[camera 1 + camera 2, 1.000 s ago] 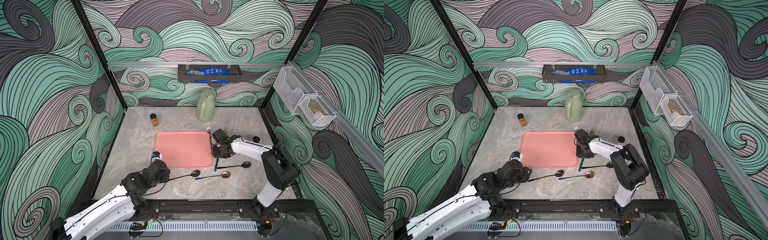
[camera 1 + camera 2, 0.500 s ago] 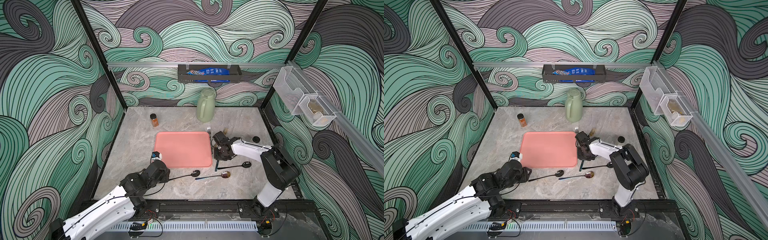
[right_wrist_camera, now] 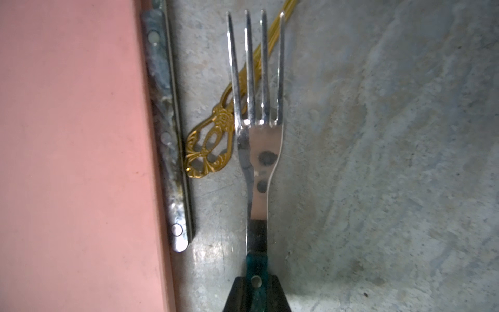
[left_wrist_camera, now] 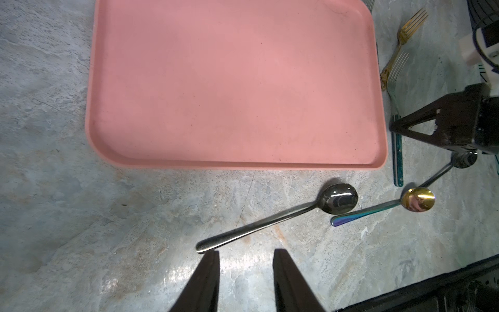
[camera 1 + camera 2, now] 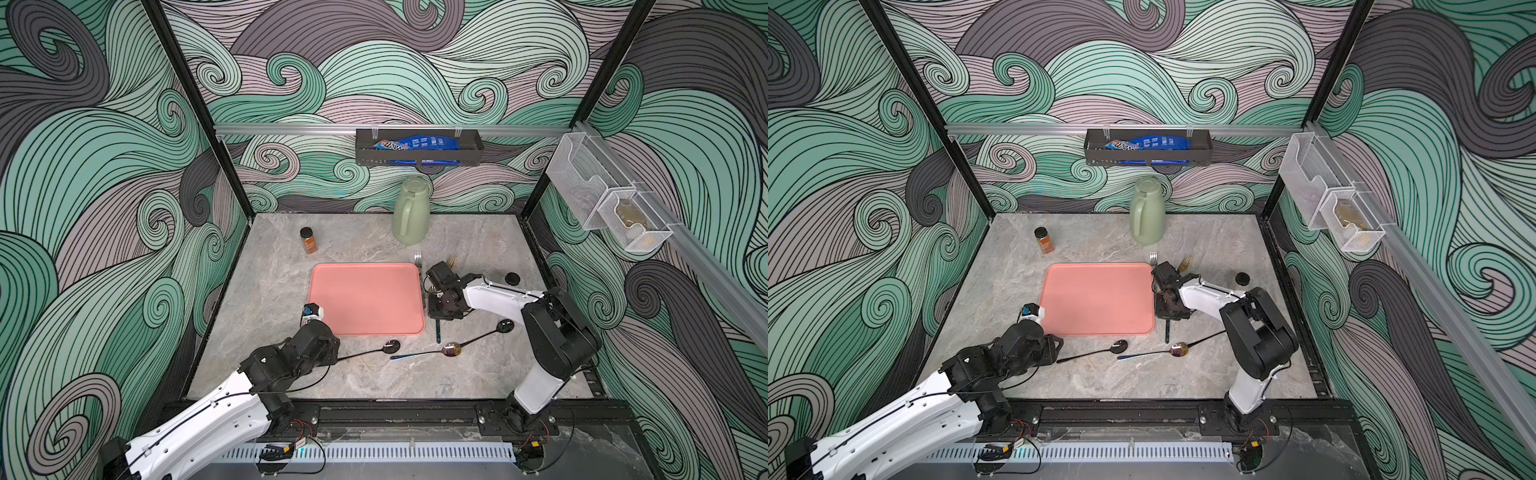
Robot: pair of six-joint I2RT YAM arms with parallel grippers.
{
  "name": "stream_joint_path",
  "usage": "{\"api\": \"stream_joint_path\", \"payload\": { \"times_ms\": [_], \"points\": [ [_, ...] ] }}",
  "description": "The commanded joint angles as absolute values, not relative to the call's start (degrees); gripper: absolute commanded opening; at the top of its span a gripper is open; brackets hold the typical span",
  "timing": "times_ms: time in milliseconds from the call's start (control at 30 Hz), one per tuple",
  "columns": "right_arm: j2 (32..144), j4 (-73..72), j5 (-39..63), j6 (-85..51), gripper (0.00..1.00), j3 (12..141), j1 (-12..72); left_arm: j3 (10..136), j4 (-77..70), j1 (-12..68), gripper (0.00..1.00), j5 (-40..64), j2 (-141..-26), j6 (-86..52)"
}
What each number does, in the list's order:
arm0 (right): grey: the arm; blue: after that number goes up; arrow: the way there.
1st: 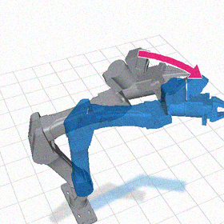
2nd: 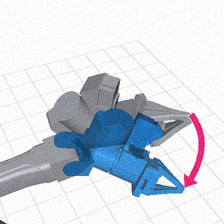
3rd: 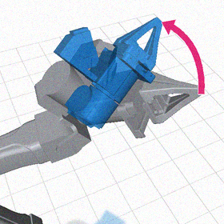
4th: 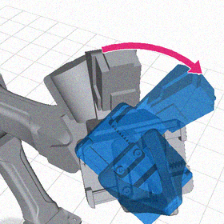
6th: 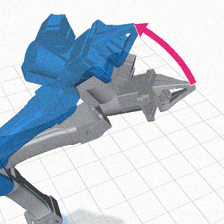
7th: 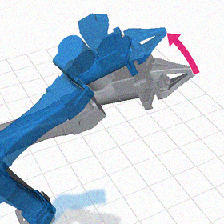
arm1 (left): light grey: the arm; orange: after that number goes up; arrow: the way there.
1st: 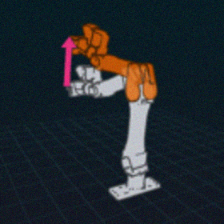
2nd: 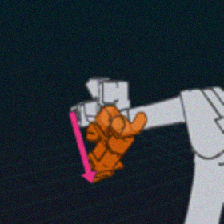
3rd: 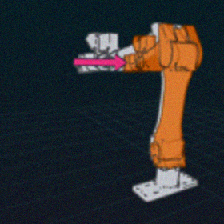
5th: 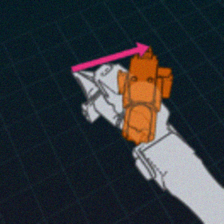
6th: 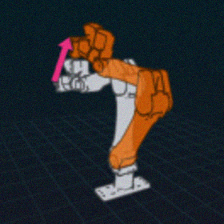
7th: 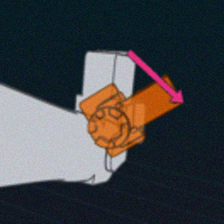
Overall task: Set the spoon and fork side by side
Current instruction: Pick up the fork at the center of the board, then place the fork on the tray.
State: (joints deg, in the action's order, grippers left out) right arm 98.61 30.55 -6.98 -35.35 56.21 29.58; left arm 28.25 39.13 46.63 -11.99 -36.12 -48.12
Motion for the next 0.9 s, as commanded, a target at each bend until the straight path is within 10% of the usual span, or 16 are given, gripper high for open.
{"api": "stream_joint_path", "payload": {
  "times_ms": [0,367,867],
  "points": [
    [95.95,32.28,-6.83,-35.87,0.09,58.36,28.85,28.22,41.11,46.55,0.37,-12.27,-34.98,-48.35],
    [92.83,38.41,-6.23,-37.35,0.04,71.67,32.6,30.98,46.59,46.49,0.37,-18.79,-29.23,-46.5],
    [117.18,44.6,-5.07,-40.19,0.02,104.28,44.5,33.88,50.91,46.51,0.37,-22.62,-28.24,-46.85]
  ]
}}
